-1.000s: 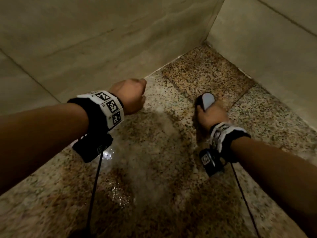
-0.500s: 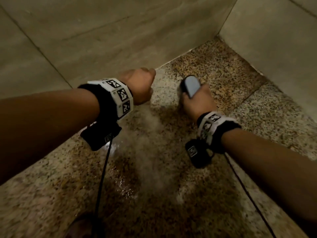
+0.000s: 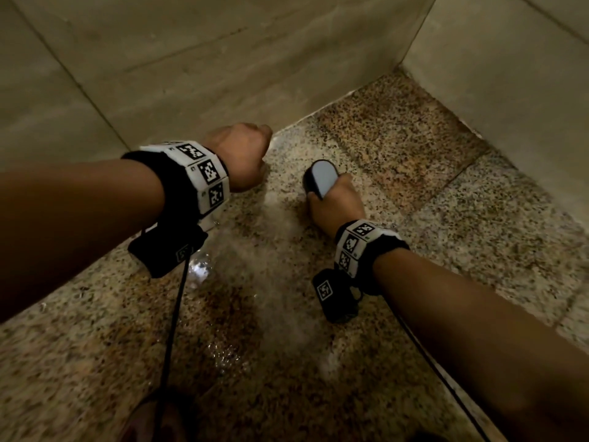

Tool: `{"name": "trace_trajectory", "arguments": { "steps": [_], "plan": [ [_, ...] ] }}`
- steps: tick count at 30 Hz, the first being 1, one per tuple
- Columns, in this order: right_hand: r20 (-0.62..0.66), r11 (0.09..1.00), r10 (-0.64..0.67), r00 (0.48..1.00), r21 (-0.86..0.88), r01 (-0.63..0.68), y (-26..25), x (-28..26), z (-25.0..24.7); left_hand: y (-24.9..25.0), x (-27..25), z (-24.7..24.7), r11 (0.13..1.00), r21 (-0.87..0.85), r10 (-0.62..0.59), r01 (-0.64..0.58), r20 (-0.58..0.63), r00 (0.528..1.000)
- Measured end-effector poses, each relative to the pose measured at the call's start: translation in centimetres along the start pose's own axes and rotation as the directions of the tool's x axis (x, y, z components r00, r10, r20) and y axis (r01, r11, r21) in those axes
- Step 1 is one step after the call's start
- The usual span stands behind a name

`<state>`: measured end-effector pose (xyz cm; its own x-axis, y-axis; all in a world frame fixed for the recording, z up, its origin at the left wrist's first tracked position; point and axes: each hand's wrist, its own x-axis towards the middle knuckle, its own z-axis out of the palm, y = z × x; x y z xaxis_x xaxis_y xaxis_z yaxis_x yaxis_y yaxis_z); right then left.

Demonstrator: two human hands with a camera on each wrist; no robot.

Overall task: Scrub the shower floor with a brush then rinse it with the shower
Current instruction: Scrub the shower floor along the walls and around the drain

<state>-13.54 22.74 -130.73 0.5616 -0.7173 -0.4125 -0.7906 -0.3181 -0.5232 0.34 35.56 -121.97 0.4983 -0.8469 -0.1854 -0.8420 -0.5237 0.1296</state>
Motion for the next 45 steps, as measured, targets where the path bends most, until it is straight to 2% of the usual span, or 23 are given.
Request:
{"name": "trace_trajectory", "arguments": {
  "steps": [3,9,11,15,17,19,21,23,24,25,27,29,31,32,33,34,36,38,39,41,42,43,45],
  "plan": [
    [0.034,1.0,-0.016,0.999,0.003,0.016,-0.4,0.2,0.3,0.2,0.3,0.1,1.0,-0.012,0.009,-0.009,0.002,1.0],
    [-0.14,0.999,-0.039,0.989,-0.032,0.035,1.5,1.5,-1.4,-0.1,0.8,0.4,0.999,-0.048,-0.004,0.005,0.016,1.0],
    [-0.189,0.998,0.008,0.982,-0.054,-0.018,2.7,2.8,-2.7,-0.2,1.0,0.5,0.999,-0.054,-0.008,0.009,0.018,1.0],
    [-0.28,0.98,0.18,0.943,-0.031,-0.196,4.7,5.8,-5.2,-0.8,1.7,0.3,0.993,-0.114,-0.023,0.019,-0.034,0.999],
    [-0.31,0.98,0.151,0.939,-0.078,-0.183,4.2,6.6,-4.6,-1.4,2.4,0.1,0.986,-0.167,-0.037,0.022,-0.082,0.996],
    [-0.263,0.995,0.026,0.964,-0.089,-0.051,2.3,5.8,-2.0,-1.7,3.4,0.1,0.977,-0.213,-0.041,0.018,-0.105,0.994],
    [-0.131,0.975,-0.22,0.967,-0.03,0.218,0.1,4.2,1.2,-1.8,4.3,0.2,0.975,-0.223,-0.041,0.017,-0.108,0.993],
    [0.044,0.904,-0.426,0.904,-0.02,0.427,-1.8,2.1,2.6,-1.5,5.0,0.4,0.973,-0.23,-0.042,0.015,-0.112,0.993],
    [0.094,0.882,-0.467,0.879,-0.013,0.471,-2.0,1.7,2.4,-1.4,5.2,0.5,0.971,-0.239,-0.036,0.007,-0.115,0.993],
    [0.079,0.881,-0.473,0.878,0.029,0.472,-2.0,1.7,1.5,-1.3,5.5,0.6,0.969,-0.247,-0.027,-0.003,-0.118,0.993],
    [-0.095,0.913,-0.392,0.915,0.085,0.4,-0.6,3.4,-1.2,-1.3,5.7,0.7,0.966,-0.259,-0.008,-0.023,-0.12,0.993],
    [-0.261,0.976,-0.202,0.944,0.022,0.215,1.6,7.1,-4.5,-1.7,5.7,0.9,0.96,-0.278,-0.015,-0.022,-0.129,0.992],
    [-0.344,1.0,-0.018,0.939,-0.01,0.016,2.9,9.6,-6.5,-2.1,5.6,1.1,0.96,-0.281,-0.023,-0.014,-0.126,0.992],
    [-0.354,1.0,-0.011,0.935,0.001,0.012,2.8,9.7,-6.3,-2.3,5.6,1.2,0.96,-0.278,-0.023,-0.013,-0.123,0.992],
    [-0.352,0.995,-0.089,0.932,0.007,0.098,2.2,9.2,-5.1,-2.5,5.7,1.2,0.962,-0.274,-0.023,-0.011,-0.121,0.992],
    [-0.333,0.97,-0.227,0.915,0.004,0.242,1.3,8.4,-3.2,-2.6,5.7,1.1,0.964,-0.265,-0.023,-0.011,-0.126,0.992],
    [-0.165,0.9,-0.435,0.885,-0.043,0.434,-0.7,6.4,1.0,-2.6,5.9,1.0,0.966,-0.257,-0.018,-0.016,-0.13,0.991],
    [0.035,0.879,-0.475,0.879,-0.034,0.476,-2.5,4.9,3.1,-2.3,6.0,0.7,0.967,-0.253,-0.014,-0.016,-0.117,0.993],
    [0.049,0.879,-0.476,0.878,0.017,0.476,-3.0,4.7,2.9,-2.1,6.1,0.7,0.969,-0.247,-0.016,-0.012,-0.109,0.994],
    [-0.149,0.871,-0.463,0.874,0.108,0.48,-2.8,5.9,0.6,-2.0,5.9,0.6,0.968,-0.25,-0.02,-0.004,-0.095,0.995],
    [-0.254,0.888,-0.409,0.876,0.111,0.447,-2.4,7.4,-0.9,-2.3,5.6,0.6,0.965,-0.261,-0.032,0.009,-0.082,0.996],
    [-0.305,0.929,-0.321,0.897,0.085,0.361,-1.8,9.4,-2.3,-2.6,5.4,0.6,0.963,-0.269,-0.048,0.028,-0.067,0.997],
    [-0.322,0.993,-0.12,0.939,-0.029,0.117,-1.1,12.8,-4.7,-3.3,4.7,0.7,0.964,-0.261,-0.066,0.049,-0.058,0.996]
  ]
}}
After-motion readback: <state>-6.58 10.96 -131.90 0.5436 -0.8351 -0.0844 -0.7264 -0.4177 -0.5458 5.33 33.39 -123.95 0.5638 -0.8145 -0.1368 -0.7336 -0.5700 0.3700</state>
